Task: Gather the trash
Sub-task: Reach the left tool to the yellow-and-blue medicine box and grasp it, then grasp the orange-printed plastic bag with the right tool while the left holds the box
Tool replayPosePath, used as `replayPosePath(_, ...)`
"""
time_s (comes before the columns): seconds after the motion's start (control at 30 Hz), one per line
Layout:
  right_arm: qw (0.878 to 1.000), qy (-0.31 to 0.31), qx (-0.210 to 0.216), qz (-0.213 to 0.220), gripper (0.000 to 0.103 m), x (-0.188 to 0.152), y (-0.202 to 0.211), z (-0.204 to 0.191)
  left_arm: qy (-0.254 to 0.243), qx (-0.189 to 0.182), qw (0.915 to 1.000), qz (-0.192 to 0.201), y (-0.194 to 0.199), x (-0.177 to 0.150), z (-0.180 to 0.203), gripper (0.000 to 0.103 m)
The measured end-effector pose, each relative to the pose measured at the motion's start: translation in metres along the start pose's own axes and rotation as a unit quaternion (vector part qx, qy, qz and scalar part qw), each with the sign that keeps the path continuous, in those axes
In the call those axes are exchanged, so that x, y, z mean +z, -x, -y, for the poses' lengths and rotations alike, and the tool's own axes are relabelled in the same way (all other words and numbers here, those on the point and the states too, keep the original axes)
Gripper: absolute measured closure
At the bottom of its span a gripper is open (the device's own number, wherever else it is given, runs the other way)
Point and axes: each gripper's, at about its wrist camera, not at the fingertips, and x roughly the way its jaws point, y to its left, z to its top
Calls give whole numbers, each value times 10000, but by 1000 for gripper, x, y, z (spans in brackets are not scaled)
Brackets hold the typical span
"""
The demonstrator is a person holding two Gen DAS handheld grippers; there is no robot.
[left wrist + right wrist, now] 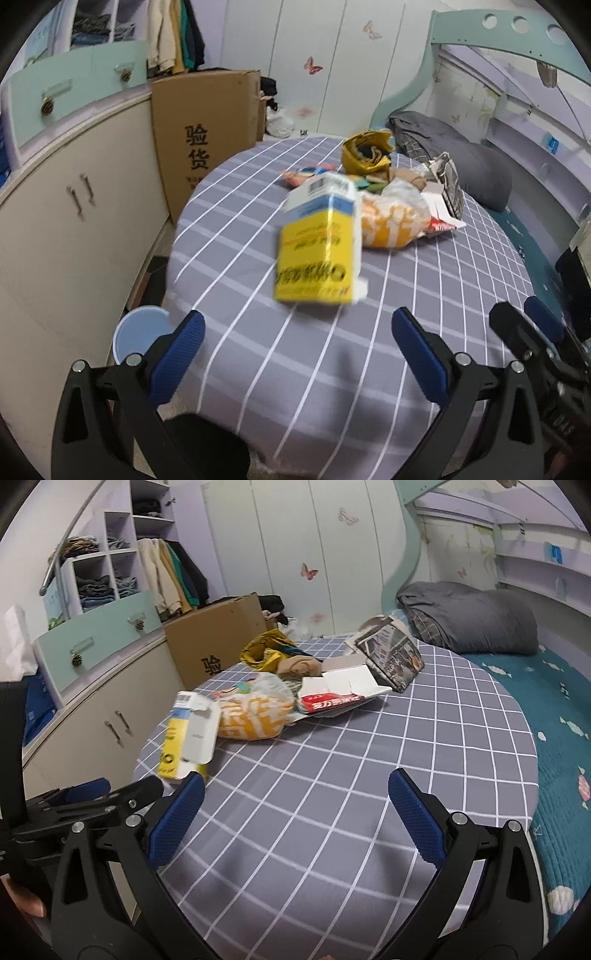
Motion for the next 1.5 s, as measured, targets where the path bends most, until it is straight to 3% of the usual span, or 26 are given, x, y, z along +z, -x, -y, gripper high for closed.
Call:
replayPosePath(0.3,9995,-190,-48,-243,6,16,-34,16,-211,60,9997,-54,-39,25,13,8)
replayPosePath(0.37,9991,-271,47,-314,6,19,-42,16,-261,-9,9996,-87,-45,28,13,37)
replayPosePath(0.4,9987,-340,113,-355,6,20,-45,17,-243,-79,9994,-230,-51,30,11,44)
replayPosePath(0.53,9970,-550,304,-461,6,26,-57,13,-145,-201,9995,-189,-52,31,4,54)
replayPosePath(0.73,9987,-75,238,-453,6,45,-76,-8,66,-302,9994,133,-36,34,-17,56)
replayPosePath(0.9,9965,668,27,-503,6,61,-96,-31,327,-142,9984,435,-22,43,-38,56)
replayPosePath(1.03,9911,1204,-49,-569,6,67,-115,-46,506,-49,9979,405,-25,43,-54,56)
replayPosePath(1.2,9885,1212,76,-899,7,67,-145,-45,691,-115,9969,353,-28,38,-68,56)
replayPosePath(1.3,9875,1283,208,-896,28,66,-145,-46,769,-129,9962,384,-27,36,-75,56)
replayPosePath(1.33,9871,1304,234,-898,41,65,-143,-49,786,-141,9961,376,-27,35,-76,55)
replayPosePath(1.4,9865,1359,248,-880,55,63,-139,-52,818,-171,9959,355,-28,34,-80,55)
replayPosePath(1.43,9858,1407,252,-881,67,62,-137,-55,839,-184,9957,346,-28,33,-82,55)
replayPosePath(1.5,9851,1426,309,-909,73,60,-133,-58,890,-202,9952,365,-27,30,-84,55)
